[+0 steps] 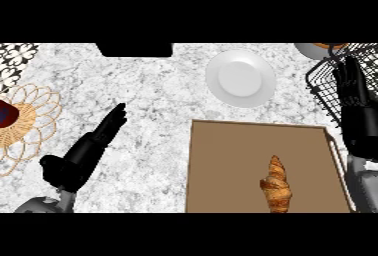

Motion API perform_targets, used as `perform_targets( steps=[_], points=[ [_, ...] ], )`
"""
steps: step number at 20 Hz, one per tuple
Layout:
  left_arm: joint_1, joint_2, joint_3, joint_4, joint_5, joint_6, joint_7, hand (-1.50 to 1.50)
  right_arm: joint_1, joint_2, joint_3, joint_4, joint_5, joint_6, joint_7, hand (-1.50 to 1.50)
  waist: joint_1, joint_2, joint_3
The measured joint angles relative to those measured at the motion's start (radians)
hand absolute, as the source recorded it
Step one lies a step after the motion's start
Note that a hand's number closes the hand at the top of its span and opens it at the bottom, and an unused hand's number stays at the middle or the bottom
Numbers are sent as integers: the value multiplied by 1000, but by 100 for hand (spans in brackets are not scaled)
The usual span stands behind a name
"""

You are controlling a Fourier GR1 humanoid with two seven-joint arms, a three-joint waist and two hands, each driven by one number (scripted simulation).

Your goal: Pick the croissant from the tray and place it in the tiered basket

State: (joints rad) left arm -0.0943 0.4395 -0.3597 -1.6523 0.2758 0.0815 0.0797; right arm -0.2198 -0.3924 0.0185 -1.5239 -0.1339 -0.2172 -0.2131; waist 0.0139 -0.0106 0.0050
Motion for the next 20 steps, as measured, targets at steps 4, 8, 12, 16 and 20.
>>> perform_targets(
  steps=[4,8,12,16,20],
  points=[
    [58,-12,44,51,-38,82,-7,0,87,-15,-39,-107,42,-87,49,150,-24,1,-4],
    [143,-31,103,117,-48,184,-11,0,194,-29,-153,-118,102,-249,121,-150,-74,0,-17],
    [201,-60,125,150,-50,242,-23,0,298,109,-271,-173,72,-452,143,-150,-98,-8,-14],
    [204,-102,113,180,-74,281,-37,0,489,257,-234,-383,94,-545,106,-150,-82,-3,-10],
    [202,-127,98,191,-96,297,-48,0,719,280,-134,-576,171,-533,200,-150,-63,3,-10]
  ],
)
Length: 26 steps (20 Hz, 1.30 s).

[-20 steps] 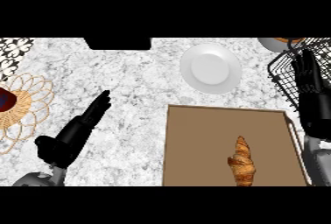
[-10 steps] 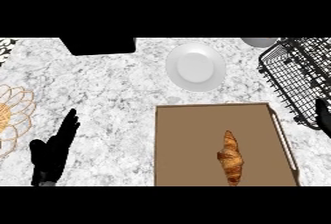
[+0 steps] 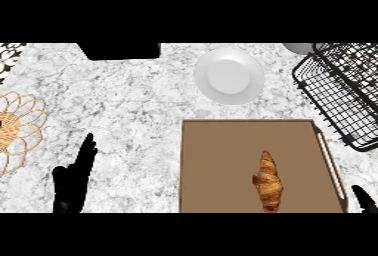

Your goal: Pick the croissant from the tray and place it in the tiered basket

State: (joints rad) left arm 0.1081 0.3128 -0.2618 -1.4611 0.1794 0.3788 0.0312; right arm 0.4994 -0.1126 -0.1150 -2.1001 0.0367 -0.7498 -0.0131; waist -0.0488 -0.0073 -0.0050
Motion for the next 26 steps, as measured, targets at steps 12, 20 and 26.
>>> perform_targets(
  steps=[12,20,26],
  points=[
    [-35,-19,-25,20,-29,-7,-14,0,409,-223,214,-236,404,196,490,-150,68,28,-6],
    [-72,-40,-42,44,-45,-13,-12,0,351,-284,243,-237,526,255,817,-150,97,33,-5],
    [-89,-45,-40,64,-48,-22,-9,0,216,-310,297,-203,687,349,1009,-150,106,30,-4]
  ],
)
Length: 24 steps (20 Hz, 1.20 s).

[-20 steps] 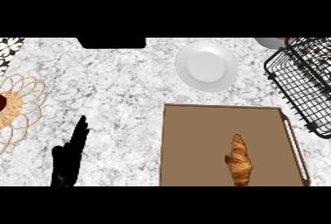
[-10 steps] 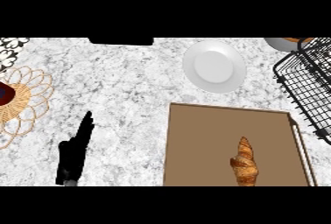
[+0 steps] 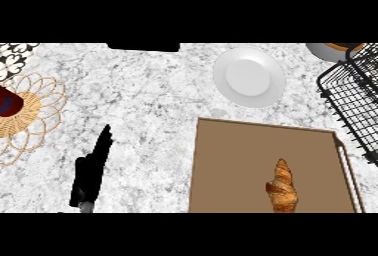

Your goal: Pick the croissant from the tray and place it in the tiered basket

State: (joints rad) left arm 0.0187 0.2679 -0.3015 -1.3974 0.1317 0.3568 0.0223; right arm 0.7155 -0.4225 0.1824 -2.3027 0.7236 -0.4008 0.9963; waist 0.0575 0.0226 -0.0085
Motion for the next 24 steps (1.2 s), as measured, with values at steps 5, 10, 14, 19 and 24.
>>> perform_targets(
  steps=[5,10,14,19,24],
  points=[
    [-16,-6,8,21,3,-10,-8,0,-103,29,92,16,182,134,121,-150,1,-3,1],
    [-11,-4,23,31,3,-12,-17,0,-245,131,175,77,306,242,195,-150,-6,-9,3],
    [-1,-30,18,42,-8,4,-40,0,-372,245,222,145,389,313,223,-150,-17,-13,5],
    [13,-33,19,37,-12,1,-50,0,-460,358,223,243,440,394,232,-150,-28,-18,8],
    [26,-32,24,23,-12,1,-43,0,-508,399,188,313,412,462,242,-150,-34,-18,8]
  ],
)
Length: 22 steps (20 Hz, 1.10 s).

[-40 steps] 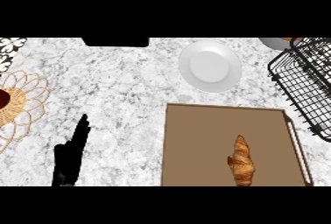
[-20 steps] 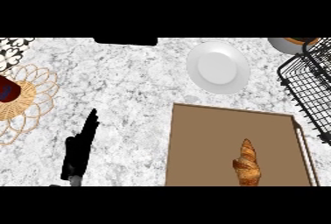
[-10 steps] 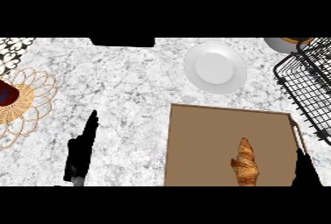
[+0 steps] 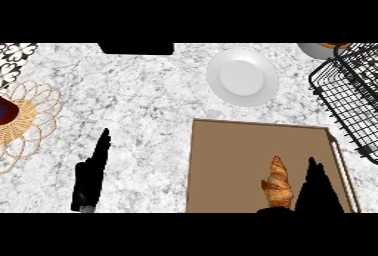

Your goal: Pick the croissant from the tray and place it in the tiered basket

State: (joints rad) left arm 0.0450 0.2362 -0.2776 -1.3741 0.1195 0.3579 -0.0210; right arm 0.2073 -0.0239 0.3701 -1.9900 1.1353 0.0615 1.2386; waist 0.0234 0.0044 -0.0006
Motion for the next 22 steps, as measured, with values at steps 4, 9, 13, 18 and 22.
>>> perform_targets(
  steps=[4,9,13,18,22],
  points=[
    [9,-2,3,-5,-2,0,2,0,-29,11,-28,18,-36,43,6,-150,-8,-2,1],
    [-10,8,22,8,1,-13,17,0,-78,15,-57,66,-71,69,10,-150,-13,-2,0],
    [-3,10,29,-2,0,-12,28,0,-80,16,-70,88,-100,81,9,-150,-16,-3,0],
    [11,13,34,-13,2,-24,29,0,-106,16,-101,155,-151,76,8,-150,-14,-3,0],
    [18,-3,32,-6,-9,-19,5,0,-95,16,-97,162,-171,68,9,-150,-18,-5,1]
  ],
)
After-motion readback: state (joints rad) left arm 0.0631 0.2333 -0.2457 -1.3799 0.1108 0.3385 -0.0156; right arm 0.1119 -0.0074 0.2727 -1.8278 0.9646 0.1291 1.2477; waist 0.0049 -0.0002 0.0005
